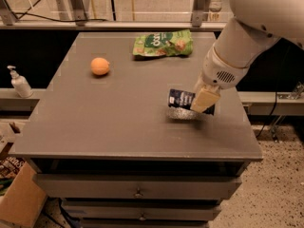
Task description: Pick rxbar blueberry
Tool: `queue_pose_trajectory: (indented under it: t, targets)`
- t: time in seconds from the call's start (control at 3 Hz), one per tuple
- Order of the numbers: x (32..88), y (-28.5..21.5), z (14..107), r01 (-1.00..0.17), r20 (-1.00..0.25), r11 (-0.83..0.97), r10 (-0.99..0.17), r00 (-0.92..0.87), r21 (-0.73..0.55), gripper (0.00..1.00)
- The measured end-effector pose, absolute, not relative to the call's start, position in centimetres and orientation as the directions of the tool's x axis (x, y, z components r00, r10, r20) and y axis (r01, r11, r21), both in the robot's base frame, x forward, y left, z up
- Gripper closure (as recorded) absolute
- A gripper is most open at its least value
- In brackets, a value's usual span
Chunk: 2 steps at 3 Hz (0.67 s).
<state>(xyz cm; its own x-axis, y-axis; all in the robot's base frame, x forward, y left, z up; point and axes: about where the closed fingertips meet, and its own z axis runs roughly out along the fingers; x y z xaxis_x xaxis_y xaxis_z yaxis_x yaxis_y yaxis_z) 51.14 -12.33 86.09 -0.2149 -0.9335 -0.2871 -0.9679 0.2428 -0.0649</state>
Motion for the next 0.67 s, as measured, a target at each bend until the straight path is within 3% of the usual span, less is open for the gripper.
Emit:
queue_pose_trajectory:
  t: [0.67]
  targets:
    - [50.54, -12.08, 87.82, -0.971, -0.338, 0.231, -0.92, -0.2, -0.054, 1.0]
